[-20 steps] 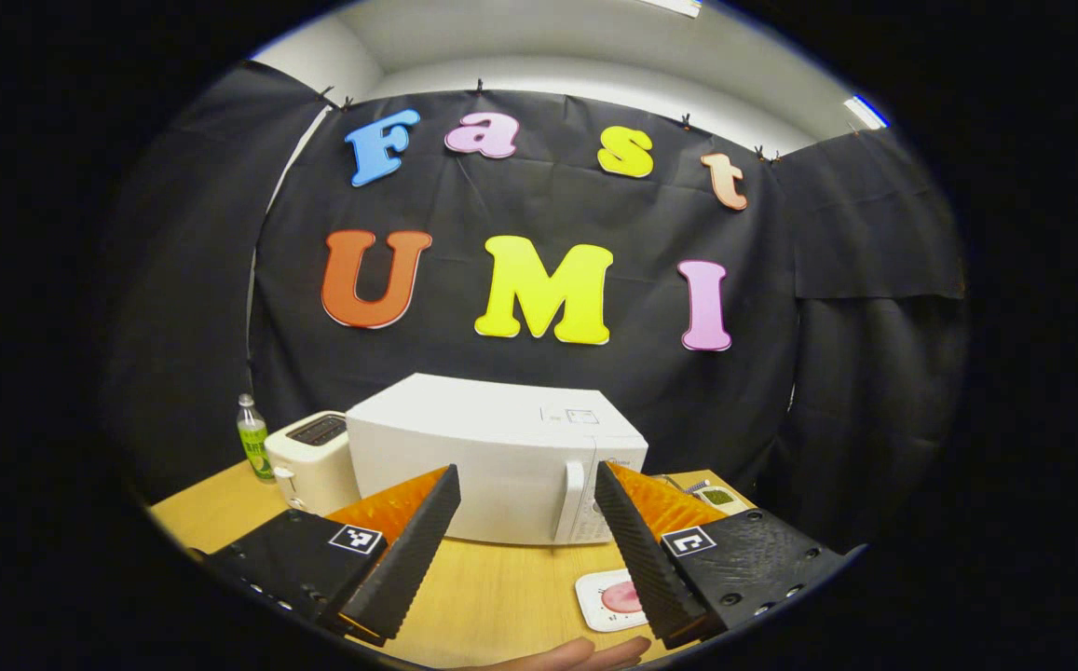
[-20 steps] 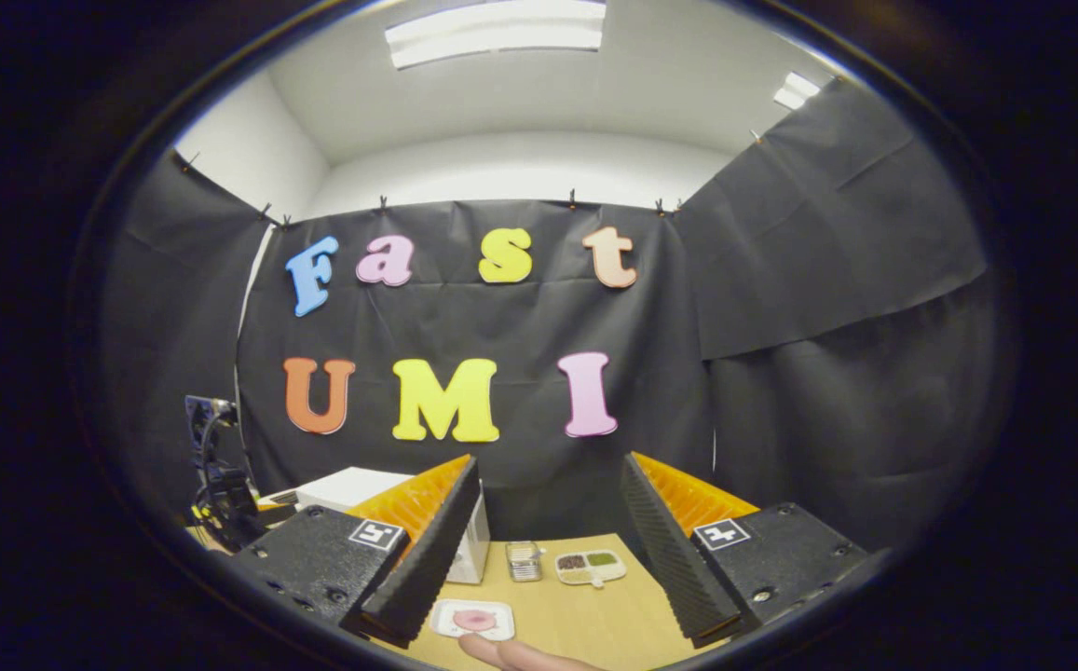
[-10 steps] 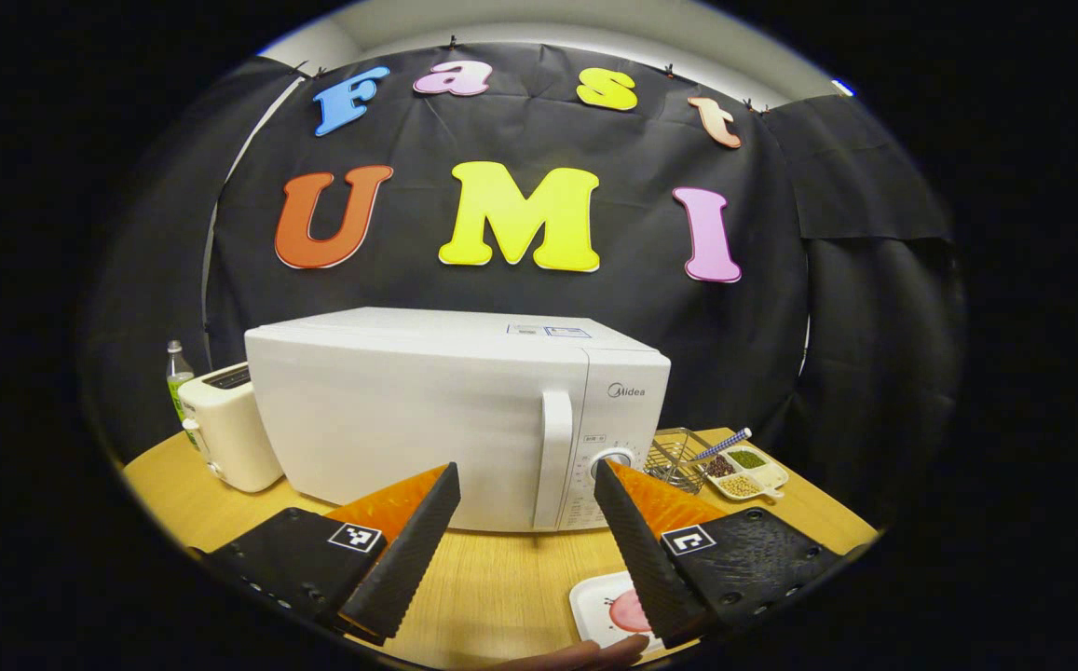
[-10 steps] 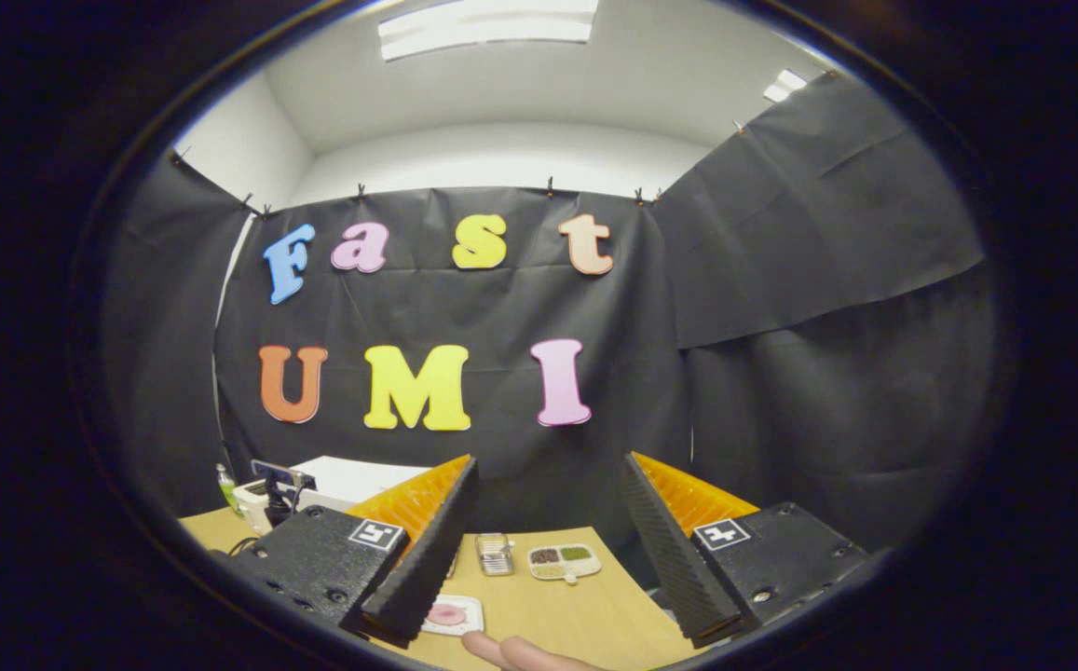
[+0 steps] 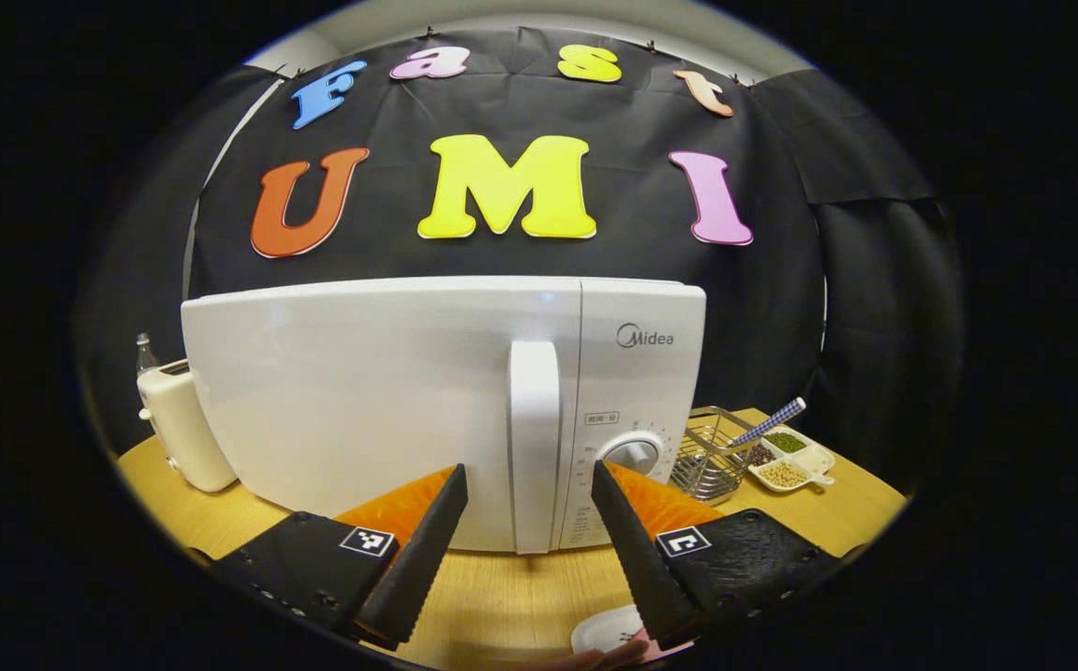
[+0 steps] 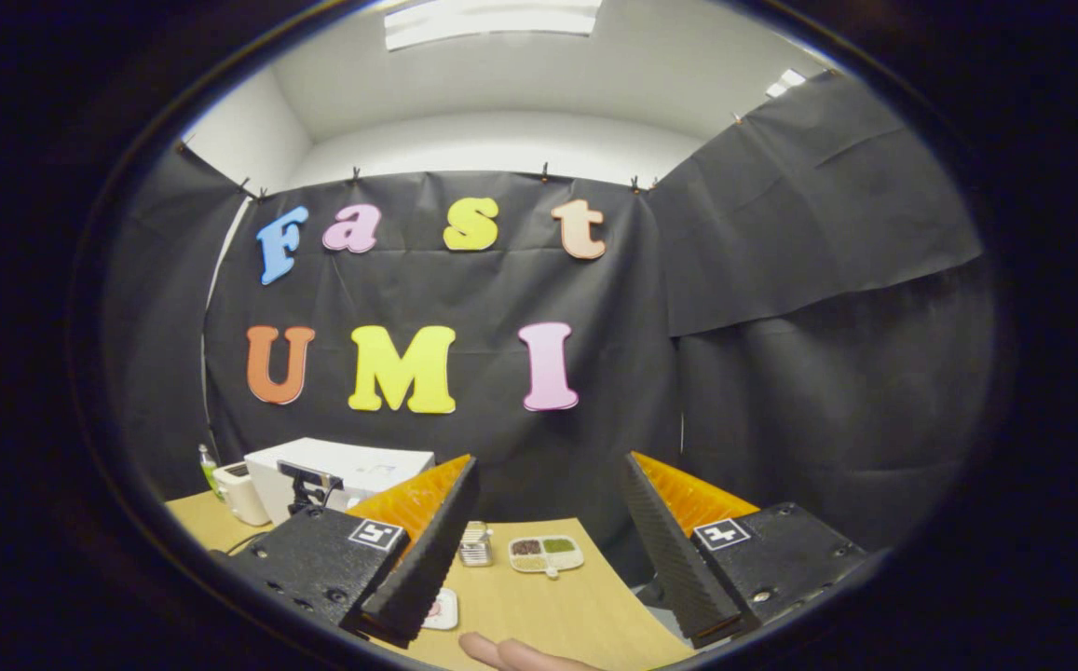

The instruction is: Open the microwave oven with the left hand, put the food in, and close the microwave oven.

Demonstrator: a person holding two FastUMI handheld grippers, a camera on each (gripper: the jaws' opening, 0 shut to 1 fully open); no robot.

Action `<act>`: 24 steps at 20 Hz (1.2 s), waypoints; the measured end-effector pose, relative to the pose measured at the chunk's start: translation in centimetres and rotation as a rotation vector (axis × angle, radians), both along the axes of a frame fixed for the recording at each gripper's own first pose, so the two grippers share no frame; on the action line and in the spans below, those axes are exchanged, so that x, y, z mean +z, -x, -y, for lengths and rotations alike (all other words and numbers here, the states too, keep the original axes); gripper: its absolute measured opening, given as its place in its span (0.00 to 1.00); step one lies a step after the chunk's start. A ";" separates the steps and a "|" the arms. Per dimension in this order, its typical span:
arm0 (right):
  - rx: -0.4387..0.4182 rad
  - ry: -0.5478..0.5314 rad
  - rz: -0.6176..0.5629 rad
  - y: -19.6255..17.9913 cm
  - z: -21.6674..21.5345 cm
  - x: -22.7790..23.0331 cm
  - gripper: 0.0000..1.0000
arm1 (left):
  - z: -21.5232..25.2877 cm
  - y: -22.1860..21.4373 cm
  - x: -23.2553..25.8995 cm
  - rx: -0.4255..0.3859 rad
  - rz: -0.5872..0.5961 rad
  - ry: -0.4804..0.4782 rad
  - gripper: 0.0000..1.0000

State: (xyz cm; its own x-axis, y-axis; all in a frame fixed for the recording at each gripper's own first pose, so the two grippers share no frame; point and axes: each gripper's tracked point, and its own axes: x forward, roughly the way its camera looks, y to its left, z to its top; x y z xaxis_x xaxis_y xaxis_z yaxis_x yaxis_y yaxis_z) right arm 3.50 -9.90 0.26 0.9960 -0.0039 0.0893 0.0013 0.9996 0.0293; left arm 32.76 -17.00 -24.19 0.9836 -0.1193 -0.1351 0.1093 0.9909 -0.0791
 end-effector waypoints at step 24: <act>0.023 -0.035 -0.038 -1.7 -1.8 -3.1 0.91 | 0.4 -0.6 -0.2 0.003 0.035 -0.025 0.04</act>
State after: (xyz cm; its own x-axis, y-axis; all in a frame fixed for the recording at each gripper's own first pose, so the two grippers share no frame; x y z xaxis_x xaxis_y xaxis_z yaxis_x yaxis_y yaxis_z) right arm 5.21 -8.10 -2.82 0.9985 0.0165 0.0514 -0.0198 0.9977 0.0643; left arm 33.34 -17.42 -24.41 0.9881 -0.1138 -0.1032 0.1090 0.9927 -0.0510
